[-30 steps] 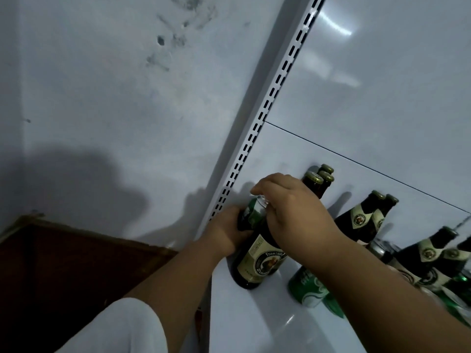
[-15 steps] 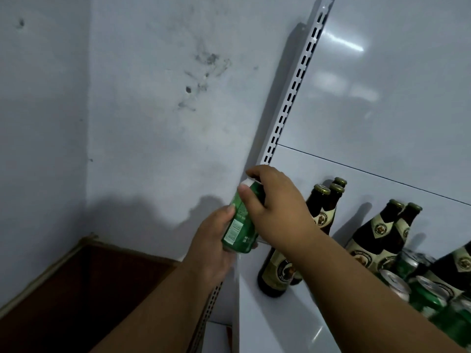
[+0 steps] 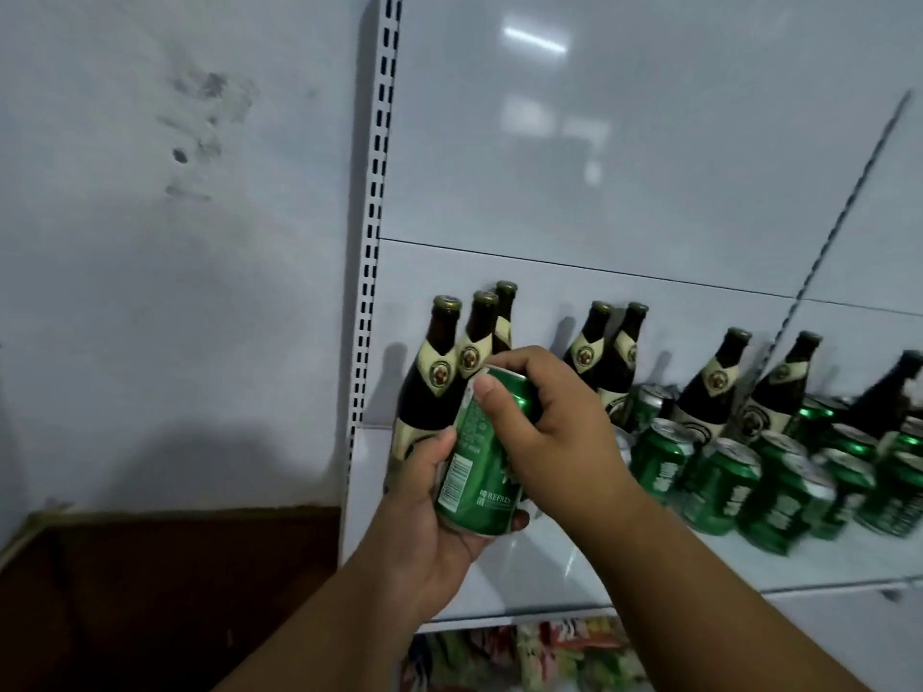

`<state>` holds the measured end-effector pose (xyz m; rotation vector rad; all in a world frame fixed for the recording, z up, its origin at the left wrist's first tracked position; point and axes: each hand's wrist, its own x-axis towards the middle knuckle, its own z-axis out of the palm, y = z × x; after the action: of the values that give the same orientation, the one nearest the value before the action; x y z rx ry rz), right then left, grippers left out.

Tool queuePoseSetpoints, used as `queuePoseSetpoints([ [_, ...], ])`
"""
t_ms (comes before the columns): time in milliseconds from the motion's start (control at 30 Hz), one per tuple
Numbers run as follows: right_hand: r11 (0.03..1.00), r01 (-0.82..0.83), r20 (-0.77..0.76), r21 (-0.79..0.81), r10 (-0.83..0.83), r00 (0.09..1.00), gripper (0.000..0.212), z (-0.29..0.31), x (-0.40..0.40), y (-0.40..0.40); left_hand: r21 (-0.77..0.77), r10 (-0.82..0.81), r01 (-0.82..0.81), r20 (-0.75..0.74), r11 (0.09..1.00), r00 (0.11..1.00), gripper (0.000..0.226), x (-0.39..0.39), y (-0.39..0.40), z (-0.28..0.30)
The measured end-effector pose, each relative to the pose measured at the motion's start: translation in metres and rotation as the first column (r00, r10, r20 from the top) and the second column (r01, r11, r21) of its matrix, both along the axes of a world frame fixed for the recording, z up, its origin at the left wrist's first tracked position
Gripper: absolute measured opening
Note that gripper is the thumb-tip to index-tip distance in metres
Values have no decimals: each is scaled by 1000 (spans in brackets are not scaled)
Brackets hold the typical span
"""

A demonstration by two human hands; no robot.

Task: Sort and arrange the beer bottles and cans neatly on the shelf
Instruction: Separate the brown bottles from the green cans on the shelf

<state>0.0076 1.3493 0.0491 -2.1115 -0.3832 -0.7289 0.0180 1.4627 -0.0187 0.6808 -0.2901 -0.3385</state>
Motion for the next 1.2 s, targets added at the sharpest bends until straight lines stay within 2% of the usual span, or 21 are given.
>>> queuePoseSetpoints([
  [233,978,192,8,-82,-192,981,27,-14,-30,-122,81,-60,66,-73,995,996,45,-16,-121,-12],
  [367,955,260,-30,-141,-267,963,42,-19,-45,-203,107,-27,35,-83,994,996,45,-34,-205,-13],
  [467,938,299,-58,-178,-313,948,39,-23,-54,-268,181,12,-3,-48,984,999,50,-44,-270,-15],
  [533,931,317,-80,-182,-335,939,33,-26,-61,-309,274,38,-47,37,960,999,47,-51,-307,-17],
  [633,930,324,-140,-174,-349,927,27,-32,-64,-362,543,63,-177,222,821,973,14,-51,-352,-29],
  [700,933,319,-181,-170,-347,920,26,-36,-64,-391,666,39,-254,320,701,947,10,-50,-374,-34],
  [733,933,317,-193,-172,-347,918,26,-38,-63,-404,697,34,-292,359,655,933,18,-50,-384,-35],
  [833,917,329,-193,-226,-373,908,27,-42,-56,-435,725,23,-413,482,550,876,40,-48,-411,-47],
  [933,887,373,-179,-272,-427,886,27,-50,-45,-460,765,-20,-456,521,456,854,50,-48,-432,-61],
  [1033,879,357,-169,-315,-422,891,27,-60,-31,-479,761,-37,-506,567,407,823,37,-42,-456,-67],
  [1133,893,307,-184,-330,-379,907,30,-70,-19,-494,783,0,-478,521,399,854,23,-35,-478,-71],
  [1200,903,266,-200,-339,-345,917,31,-76,-11,-503,795,55,-478,496,374,867,22,-32,-488,-75],
])
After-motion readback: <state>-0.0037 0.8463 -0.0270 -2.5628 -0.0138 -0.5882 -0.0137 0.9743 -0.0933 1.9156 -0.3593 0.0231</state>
